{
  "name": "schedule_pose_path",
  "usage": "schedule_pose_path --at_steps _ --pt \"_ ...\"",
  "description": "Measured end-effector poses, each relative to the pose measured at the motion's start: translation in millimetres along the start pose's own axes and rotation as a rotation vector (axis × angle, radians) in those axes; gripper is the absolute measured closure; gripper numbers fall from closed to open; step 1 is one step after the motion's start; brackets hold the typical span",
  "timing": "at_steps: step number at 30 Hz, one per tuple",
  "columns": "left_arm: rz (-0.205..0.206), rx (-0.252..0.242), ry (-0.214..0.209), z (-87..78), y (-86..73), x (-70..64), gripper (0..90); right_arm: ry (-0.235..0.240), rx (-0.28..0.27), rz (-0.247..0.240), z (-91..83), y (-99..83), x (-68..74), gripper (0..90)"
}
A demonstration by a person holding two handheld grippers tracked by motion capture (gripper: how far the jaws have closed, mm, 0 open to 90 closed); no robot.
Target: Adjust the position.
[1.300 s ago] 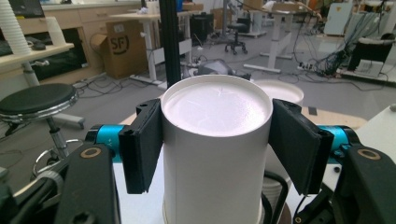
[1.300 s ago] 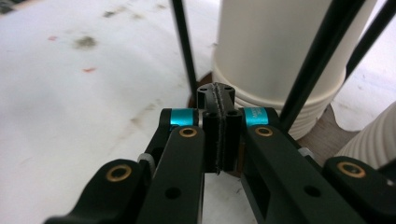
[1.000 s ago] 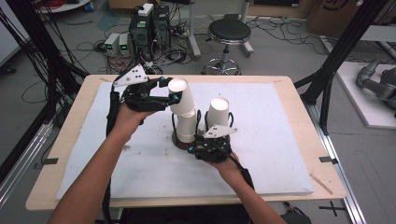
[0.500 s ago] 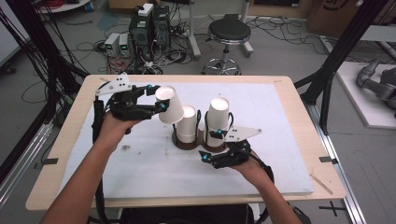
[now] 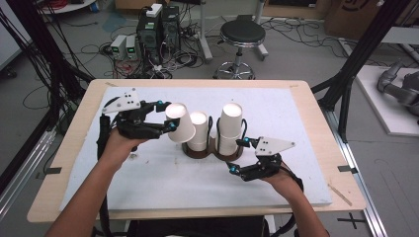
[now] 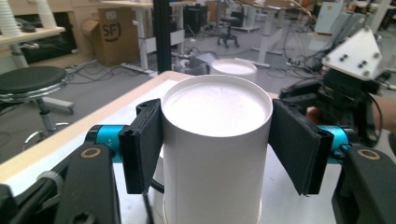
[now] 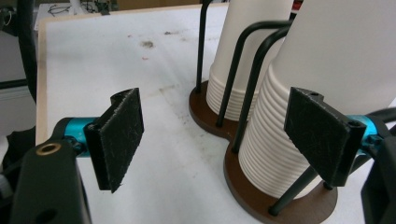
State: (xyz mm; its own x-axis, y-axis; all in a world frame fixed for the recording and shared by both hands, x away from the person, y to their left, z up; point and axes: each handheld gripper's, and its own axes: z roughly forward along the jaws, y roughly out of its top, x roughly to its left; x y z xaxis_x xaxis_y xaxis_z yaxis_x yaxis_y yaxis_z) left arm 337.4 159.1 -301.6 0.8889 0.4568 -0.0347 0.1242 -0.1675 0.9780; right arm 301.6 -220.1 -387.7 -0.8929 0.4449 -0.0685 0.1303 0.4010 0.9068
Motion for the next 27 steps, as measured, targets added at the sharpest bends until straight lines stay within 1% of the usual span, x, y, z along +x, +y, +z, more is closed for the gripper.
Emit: schedule_pose_path --at_steps 3,5,6,7,8,9,10,11,13,14,15,17,18,21,24,27 --pt "0.001 0.011 -0.014 2.4 -6.3 -4.0 36.1 0.013 0.003 0.0 1.1 -0.5 0.1 20.3" --pt "-0.001 0.007 -0.022 3.0 -9.9 -7.7 36.1 0.014 -0.003 0.001 0.4 -0.7 1.1 20.3" --pt "-0.001 0.003 -0.026 3.2 -11.8 -9.6 36.0 0.019 -0.012 -0.003 -0.2 -1.2 1.6 20.3" --pt "-0.001 0.001 -0.03 3.5 -13.7 -12.0 36.1 0.018 -0.025 -0.018 -0.8 -2.2 2.3 20.3" --pt "-0.001 0.002 -0.036 3.8 -15.7 -14.3 36.1 0.013 -0.033 -0.03 -1.5 -3.2 3.3 20.3" --pt "-0.002 0.001 -0.041 4.5 -18.0 -16.9 36.1 0.009 -0.033 -0.032 -2.1 -4.2 4.0 20.3" --pt "-0.001 0.0 -0.046 5.2 -20.4 -19.2 36.1 0.019 -0.033 -0.027 -2.3 -5.3 4.1 20.3" --pt "0.0 -0.001 -0.051 6.3 -22.9 -21.1 36.1 0.033 -0.029 -0.011 -2.2 -6.1 4.1 20.5" --pt "-0.005 0.005 -0.058 8.9 -27.8 -23.6 36.0 0.029 0.003 -0.005 -2.3 -6.0 3.7 20.5" --pt "-0.009 0.005 -0.063 10.2 -29.9 -24.8 36.1 0.03 0.009 -0.005 -2.2 -6.0 3.1 20.5" --pt "-0.01 0.005 -0.065 11.4 -31.8 -25.8 36.0 0.034 0.013 0.009 -1.9 -5.7 2.8 20.5" --pt "-0.009 0.004 -0.076 14.2 -35.2 -27.4 36.0 0.032 0.02 0.065 -0.2 -4.6 1.4 20.5" --pt "-0.006 0.008 -0.081 15.8 -36.6 -27.9 36.0 0.039 0.016 0.078 0.8 -4.3 0.9 20.5" --pt "-0.004 0.006 -0.096 20.9 -38.0 -28.8 36.0 0.07 0.004 0.083 3.2 -2.7 4.8 20.5" --pt "-0.007 0.006 -0.121 28.1 -38.8 -30.0 36.1 0.092 -0.023 0.06 6.3 1.0 8.6 20.5" --pt "-0.013 0.011 -0.152 37.8 -40.7 -29.9 36.0 0.133 -0.045 0.059 11.8 4.4 10.0 20.4"
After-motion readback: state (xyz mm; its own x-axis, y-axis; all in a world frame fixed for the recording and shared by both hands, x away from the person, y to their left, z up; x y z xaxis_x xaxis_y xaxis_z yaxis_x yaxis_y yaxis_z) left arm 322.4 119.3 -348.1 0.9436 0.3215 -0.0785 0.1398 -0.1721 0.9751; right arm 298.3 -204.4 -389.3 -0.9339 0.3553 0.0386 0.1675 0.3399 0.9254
